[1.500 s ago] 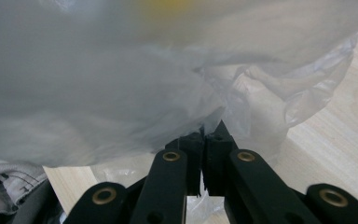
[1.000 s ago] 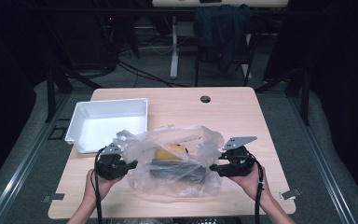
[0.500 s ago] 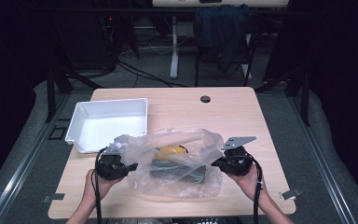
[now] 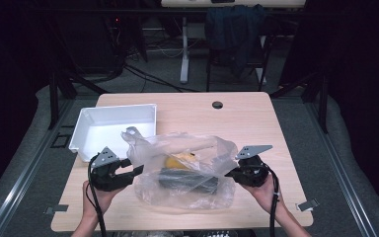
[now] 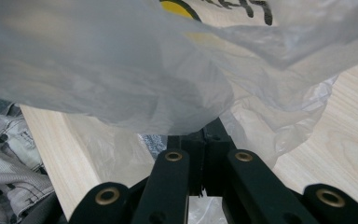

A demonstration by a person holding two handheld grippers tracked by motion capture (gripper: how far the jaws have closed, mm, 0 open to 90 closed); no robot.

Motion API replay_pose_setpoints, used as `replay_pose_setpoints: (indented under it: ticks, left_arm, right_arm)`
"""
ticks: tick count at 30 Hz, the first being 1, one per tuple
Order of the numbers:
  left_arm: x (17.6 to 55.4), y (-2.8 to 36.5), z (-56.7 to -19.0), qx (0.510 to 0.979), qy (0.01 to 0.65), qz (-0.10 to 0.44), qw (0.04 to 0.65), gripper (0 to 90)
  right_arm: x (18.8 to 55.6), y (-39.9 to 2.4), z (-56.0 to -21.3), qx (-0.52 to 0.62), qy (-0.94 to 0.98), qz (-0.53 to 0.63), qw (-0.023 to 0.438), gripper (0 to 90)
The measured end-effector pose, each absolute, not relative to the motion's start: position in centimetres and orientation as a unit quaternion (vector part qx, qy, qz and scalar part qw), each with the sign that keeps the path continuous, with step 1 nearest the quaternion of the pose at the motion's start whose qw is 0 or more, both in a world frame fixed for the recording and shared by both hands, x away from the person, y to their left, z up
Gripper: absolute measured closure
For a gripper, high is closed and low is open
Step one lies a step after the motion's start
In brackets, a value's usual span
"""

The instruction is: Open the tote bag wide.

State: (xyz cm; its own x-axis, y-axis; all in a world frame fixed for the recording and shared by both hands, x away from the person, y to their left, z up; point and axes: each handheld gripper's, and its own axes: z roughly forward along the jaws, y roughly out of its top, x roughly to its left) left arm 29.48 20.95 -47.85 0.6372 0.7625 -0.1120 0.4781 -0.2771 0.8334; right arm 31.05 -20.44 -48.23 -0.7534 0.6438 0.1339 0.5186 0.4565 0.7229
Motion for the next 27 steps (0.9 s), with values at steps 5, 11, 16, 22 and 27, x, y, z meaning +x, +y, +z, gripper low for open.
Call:
replay_pose_setpoints:
  ticks: [5, 11, 16, 22, 27]
  left_arm:
    - [29.9, 19.6, -48.6, 0.797, 0.389, 0.147, 0.437, 74.3]
    - [30.3, 19.7, -49.5, 0.809, 0.384, 0.134, 0.424, 84.3]
    - [30.5, 20.9, -49.9, 0.805, 0.4, 0.126, 0.419, 86.3]
    - [31.0, 22.1, -50.5, 0.808, 0.414, 0.112, 0.404, 86.6]
    - [31.5, 22.2, -51.2, 0.815, 0.419, 0.087, 0.391, 86.4]
  right_arm:
    - [30.9, -20.5, -48.1, 0.338, 0.852, 0.393, 0.076, 89.5]
    - [30.5, -20.7, -47.9, 0.34, 0.846, 0.406, 0.059, 89.5]
    - [30.5, -20.9, -48.5, 0.348, 0.848, 0.398, 0.046, 89.5]
    - [31.1, -21.3, -49.1, 0.357, 0.853, 0.378, 0.034, 89.5]
    - [32.0, -21.4, -50.0, 0.365, 0.859, 0.359, 0.02, 89.5]
